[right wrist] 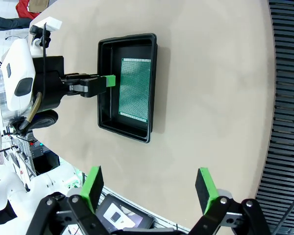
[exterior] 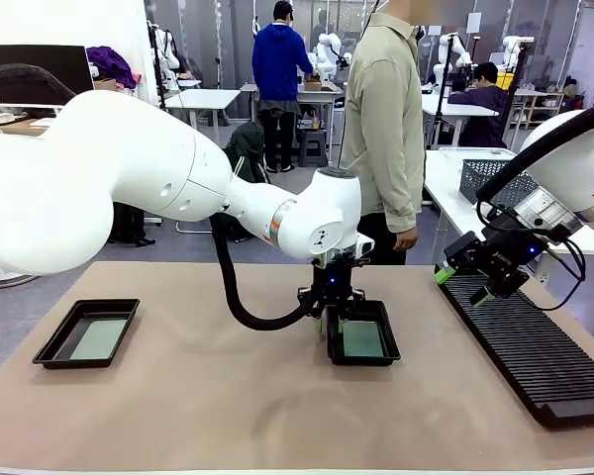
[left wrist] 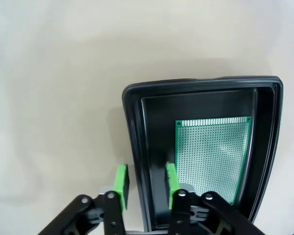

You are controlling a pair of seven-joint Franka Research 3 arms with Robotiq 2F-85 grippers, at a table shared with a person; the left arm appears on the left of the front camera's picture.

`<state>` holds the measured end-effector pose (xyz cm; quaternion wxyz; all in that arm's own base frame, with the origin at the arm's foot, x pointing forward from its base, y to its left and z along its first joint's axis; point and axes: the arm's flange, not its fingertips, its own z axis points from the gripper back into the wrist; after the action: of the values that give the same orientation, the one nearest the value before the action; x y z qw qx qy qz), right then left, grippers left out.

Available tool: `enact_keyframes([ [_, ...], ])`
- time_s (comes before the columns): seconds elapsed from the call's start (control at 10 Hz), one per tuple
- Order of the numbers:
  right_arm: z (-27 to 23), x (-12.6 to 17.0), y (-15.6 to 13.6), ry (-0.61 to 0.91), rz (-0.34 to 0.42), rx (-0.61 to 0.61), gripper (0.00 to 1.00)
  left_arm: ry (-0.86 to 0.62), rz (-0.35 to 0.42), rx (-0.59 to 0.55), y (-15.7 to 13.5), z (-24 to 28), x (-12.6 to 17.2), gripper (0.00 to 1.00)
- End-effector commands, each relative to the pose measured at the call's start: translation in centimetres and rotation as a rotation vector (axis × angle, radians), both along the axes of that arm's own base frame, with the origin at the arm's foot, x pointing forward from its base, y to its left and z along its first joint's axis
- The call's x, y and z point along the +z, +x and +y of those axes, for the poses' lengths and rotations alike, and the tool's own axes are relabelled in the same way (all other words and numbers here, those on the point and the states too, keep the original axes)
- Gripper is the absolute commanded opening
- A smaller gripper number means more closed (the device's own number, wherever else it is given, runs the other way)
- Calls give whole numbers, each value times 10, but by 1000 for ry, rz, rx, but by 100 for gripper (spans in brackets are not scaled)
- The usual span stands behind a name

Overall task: Inspect and transfer BCBs to ESD trays.
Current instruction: Pick up the ESD tray and place it on the left side of the table.

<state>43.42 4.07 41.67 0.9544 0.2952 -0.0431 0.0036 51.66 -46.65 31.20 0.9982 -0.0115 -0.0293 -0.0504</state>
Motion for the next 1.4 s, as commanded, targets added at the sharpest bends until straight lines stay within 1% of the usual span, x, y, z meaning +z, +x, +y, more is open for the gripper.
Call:
enact_keyframes([
  [0.0,2,-1,1,-5,7,-21,100,-12,-2,-8,-3,7,-3,2],
  [0.1,2,-1,1,-5,7,-21,100,-17,-2,-10,-3,8,-3,0],
  [0.5,2,-1,1,-5,7,-21,100,-18,8,-14,-1,6,-2,0],
  [0.6,2,-1,1,-5,7,-21,100,-9,16,9,1,6,-2,0],
  [0.7,2,-1,1,-5,7,-21,100,-1,0,-6,1,1,0,0],
  [1.3,2,-1,1,-5,7,-21,100,-1,0,-6,1,1,0,0],
])
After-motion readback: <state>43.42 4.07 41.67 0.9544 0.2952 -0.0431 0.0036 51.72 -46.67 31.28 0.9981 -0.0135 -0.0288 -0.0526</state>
